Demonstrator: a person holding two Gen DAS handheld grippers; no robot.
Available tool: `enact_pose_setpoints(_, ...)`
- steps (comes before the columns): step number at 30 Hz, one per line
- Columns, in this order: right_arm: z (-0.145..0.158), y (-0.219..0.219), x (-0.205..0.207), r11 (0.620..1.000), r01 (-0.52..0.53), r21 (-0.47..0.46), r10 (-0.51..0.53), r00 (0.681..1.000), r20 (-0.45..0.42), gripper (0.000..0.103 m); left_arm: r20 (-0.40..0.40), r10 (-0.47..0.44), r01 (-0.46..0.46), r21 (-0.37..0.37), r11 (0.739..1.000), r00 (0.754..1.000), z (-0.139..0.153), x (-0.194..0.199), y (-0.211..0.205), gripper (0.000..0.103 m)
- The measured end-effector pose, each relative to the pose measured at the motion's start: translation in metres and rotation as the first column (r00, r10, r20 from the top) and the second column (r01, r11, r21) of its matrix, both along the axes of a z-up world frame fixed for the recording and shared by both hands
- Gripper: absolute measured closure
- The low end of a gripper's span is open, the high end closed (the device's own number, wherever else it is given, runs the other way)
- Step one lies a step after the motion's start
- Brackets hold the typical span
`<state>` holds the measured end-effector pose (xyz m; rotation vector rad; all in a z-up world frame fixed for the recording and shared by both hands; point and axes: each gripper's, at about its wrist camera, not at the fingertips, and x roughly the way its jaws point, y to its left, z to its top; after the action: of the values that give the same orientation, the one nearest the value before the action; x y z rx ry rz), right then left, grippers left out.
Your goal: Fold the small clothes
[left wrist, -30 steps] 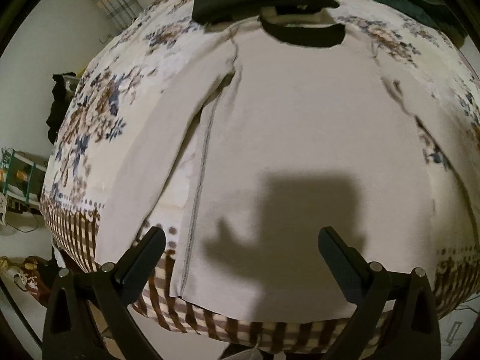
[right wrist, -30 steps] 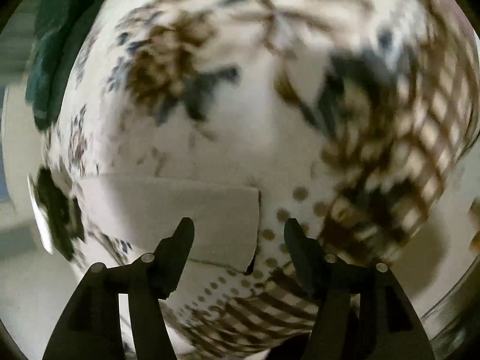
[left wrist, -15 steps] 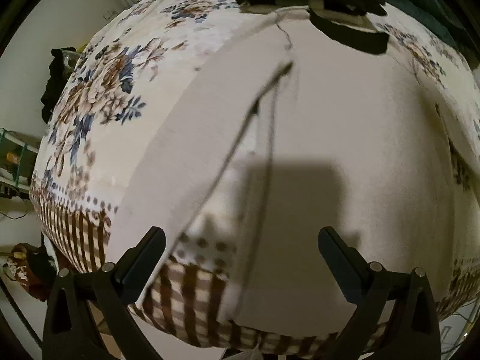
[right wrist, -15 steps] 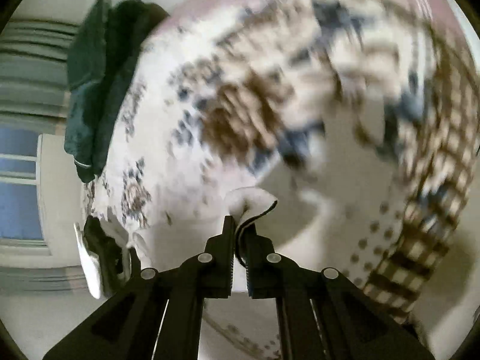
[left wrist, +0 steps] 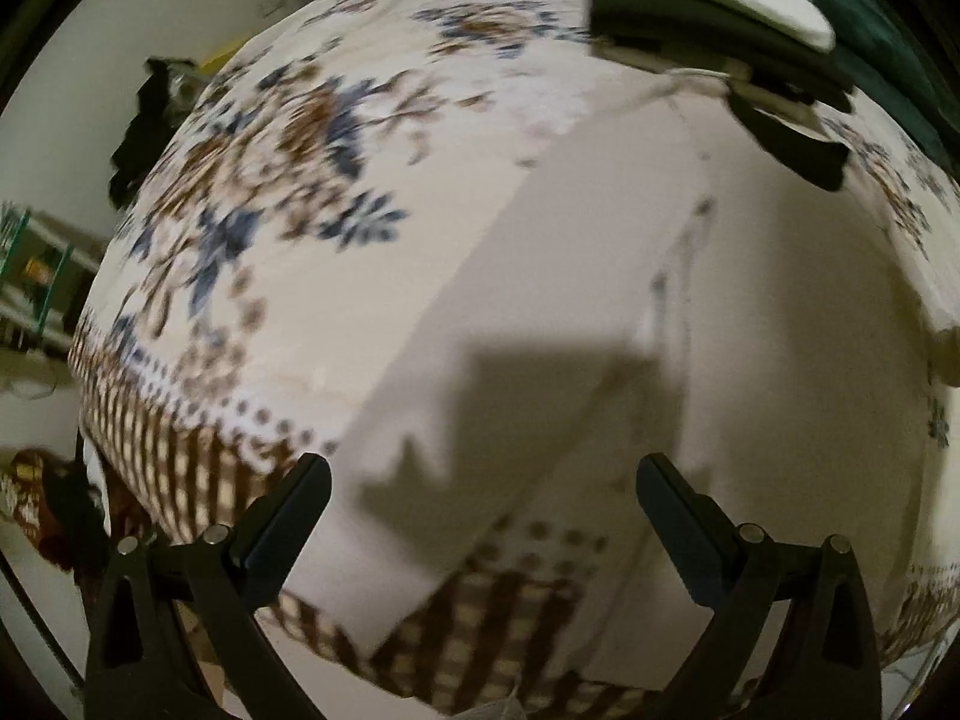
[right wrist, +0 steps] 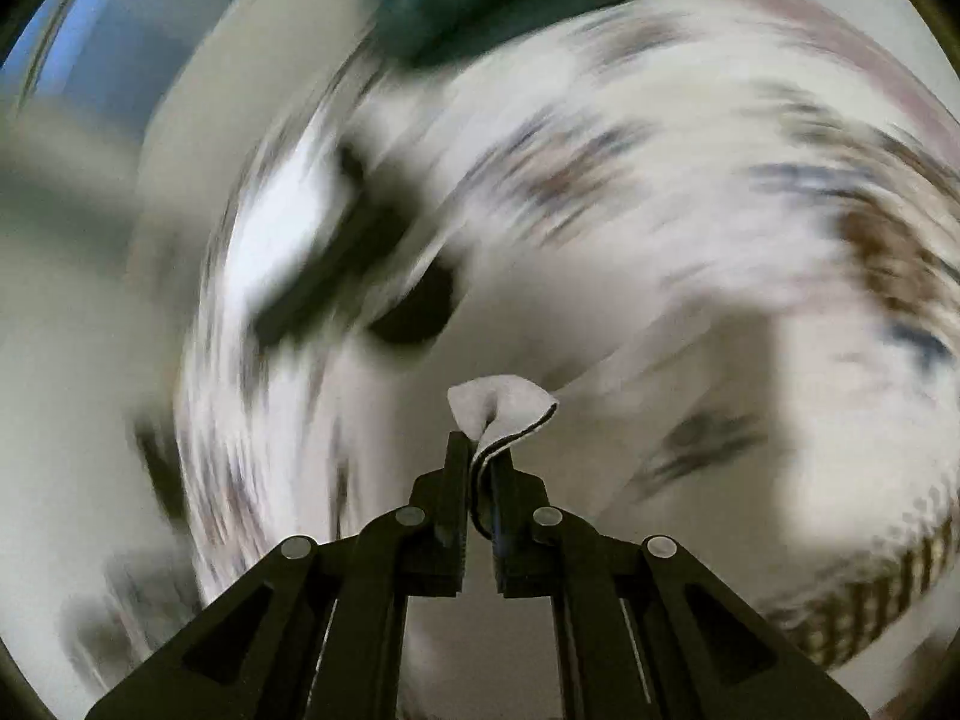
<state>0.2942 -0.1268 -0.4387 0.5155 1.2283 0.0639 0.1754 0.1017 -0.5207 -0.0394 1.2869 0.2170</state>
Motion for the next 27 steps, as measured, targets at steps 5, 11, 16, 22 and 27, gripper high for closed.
enact_pose_setpoints(5,-0.089,0.170,-0.034,0.875,-0.451,-0.175,0.423,0.889,-0.177,0.097,-0.018,0.080,-0.079,0.053,0.995,0.997,-0.007,-0.021,0.043,0.000)
enact_pose_setpoints(11,-0.142,0.206,-0.091,0.790,-0.565,-0.235,0.499,0.817,-0.288,0.097,-0.030,0.112,-0.109,0.110,0.988,0.993,-0.016,-0.043,0.079,0.000)
enact_pose_setpoints(16,-0.149,0.213,-0.120,0.776,-0.596,-0.207,0.520,0.790,-0.326,0.100,-0.044,0.139,-0.133,0.117,0.984,0.989,-0.023,-0.053,0.096,0.000)
enact_pose_setpoints(22,-0.145,0.173,-0.129,0.875,-0.482,-0.052,0.438,0.832,-0.339,0.098,-0.047,0.207,-0.205,0.043,0.978,0.977,-0.023,-0.061,0.125,0.000)
enact_pose_setpoints(27,-0.123,0.076,-0.129,0.973,-0.230,-0.012,0.213,0.920,-0.328,0.047,-0.097,0.283,-0.298,-0.222,0.929,0.954,-0.044,-0.073,0.157,0.000)
